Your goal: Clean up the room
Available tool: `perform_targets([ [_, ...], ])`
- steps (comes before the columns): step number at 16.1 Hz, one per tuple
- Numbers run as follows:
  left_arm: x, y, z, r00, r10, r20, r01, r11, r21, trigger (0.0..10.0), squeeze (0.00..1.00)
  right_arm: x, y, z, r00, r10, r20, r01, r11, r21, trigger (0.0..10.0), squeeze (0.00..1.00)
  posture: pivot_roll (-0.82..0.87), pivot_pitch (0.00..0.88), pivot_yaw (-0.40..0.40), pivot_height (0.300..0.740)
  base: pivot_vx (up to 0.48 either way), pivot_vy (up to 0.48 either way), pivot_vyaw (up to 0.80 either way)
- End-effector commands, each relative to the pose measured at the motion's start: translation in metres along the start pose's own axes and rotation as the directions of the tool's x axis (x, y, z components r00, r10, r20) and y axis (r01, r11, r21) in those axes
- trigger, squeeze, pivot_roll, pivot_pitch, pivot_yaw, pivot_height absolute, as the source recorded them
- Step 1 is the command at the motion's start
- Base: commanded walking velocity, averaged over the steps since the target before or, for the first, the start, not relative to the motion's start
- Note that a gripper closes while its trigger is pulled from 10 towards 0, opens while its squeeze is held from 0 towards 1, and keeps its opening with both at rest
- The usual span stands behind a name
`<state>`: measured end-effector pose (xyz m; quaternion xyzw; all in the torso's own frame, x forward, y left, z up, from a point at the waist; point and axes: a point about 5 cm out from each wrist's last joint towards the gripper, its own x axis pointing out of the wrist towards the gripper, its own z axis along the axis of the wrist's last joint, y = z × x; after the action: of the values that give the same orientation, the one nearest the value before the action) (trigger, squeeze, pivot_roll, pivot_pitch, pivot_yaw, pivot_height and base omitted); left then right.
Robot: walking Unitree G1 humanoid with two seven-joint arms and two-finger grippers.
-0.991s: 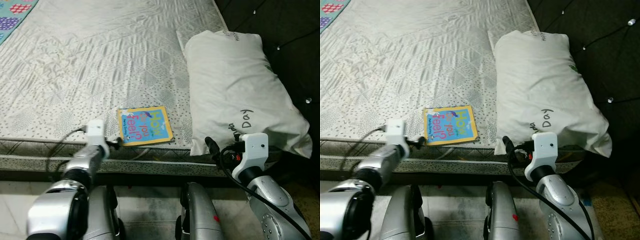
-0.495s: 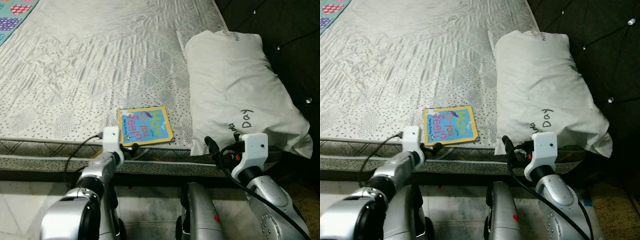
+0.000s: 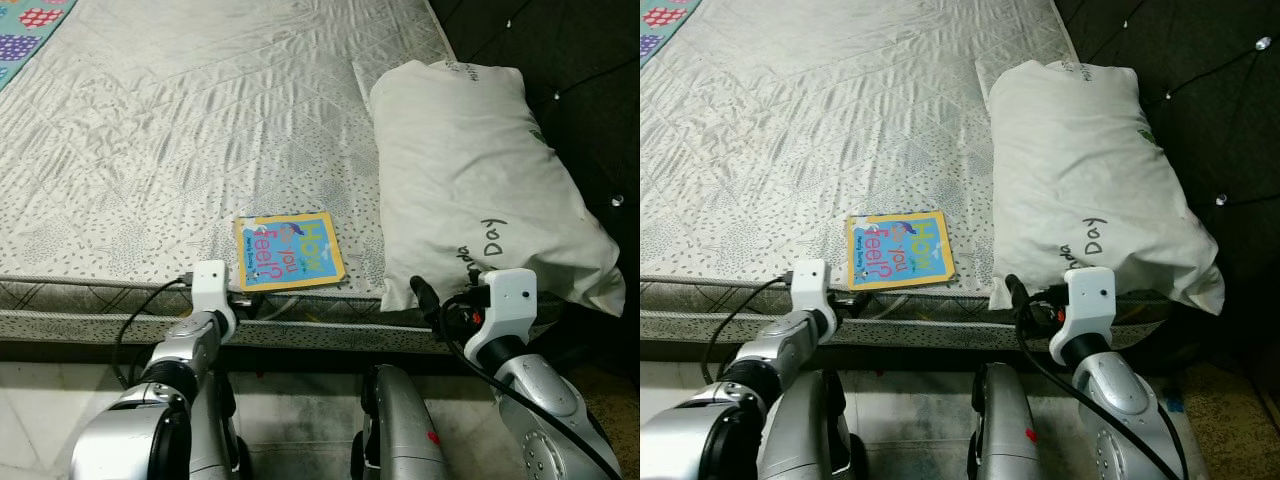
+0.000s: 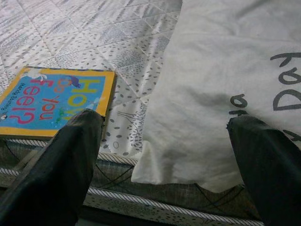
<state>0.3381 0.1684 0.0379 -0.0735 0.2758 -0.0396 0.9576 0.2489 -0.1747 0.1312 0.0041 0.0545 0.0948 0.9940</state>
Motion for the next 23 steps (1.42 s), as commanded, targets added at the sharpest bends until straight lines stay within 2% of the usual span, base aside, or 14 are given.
perform_targets([
  [1,-0.001,0.006,0.002,0.999,0.033,0.001,-0.033,0.999,-0.006,10.0,0.0,-0.004,-0.005,-0.002,1.0,-0.014,-0.012,0.014,1.0,-0.002,10.0,0.0,-0.18,0.159,-0.04,0.57,0.0,0.0,0.0],
  [11,0.0,0.011,0.017,0.998,0.053,0.027,-0.053,0.999,0.011,10.0,0.0,-0.015,-0.006,-0.003,0.999,-0.005,-0.035,0.005,1.0,-0.01,10.0,0.0,-0.19,0.196,-0.061,0.57,0.0,0.0,0.0],
  [15,-0.001,0.013,0.022,0.998,0.062,0.032,-0.062,0.998,0.023,10.0,0.0,-0.026,-0.007,-0.003,0.999,-0.007,-0.053,0.007,1.0,-0.016,10.0,0.0,-0.2,0.222,-0.067,0.57,0.0,0.0,0.0],
  [19,0.0,0.013,0.031,0.996,0.069,0.049,-0.07,0.997,0.026,10.0,0.0,-0.033,-0.008,-0.003,0.997,-0.01,-0.077,0.008,1.0,-0.019,10.0,0.0,-0.21,0.245,-0.073,0.57,0.0,0.0,0.0],
  [23,-0.002,0.022,0.05,0.989,0.113,0.096,-0.116,0.993,0.025,10.0,0.0,-0.037,-0.007,-0.004,0.996,-0.013,-0.092,0.011,1.0,-0.017,10.0,0.0,-0.21,0.257,-0.073,0.57,0.0,0.0,0.0],
])
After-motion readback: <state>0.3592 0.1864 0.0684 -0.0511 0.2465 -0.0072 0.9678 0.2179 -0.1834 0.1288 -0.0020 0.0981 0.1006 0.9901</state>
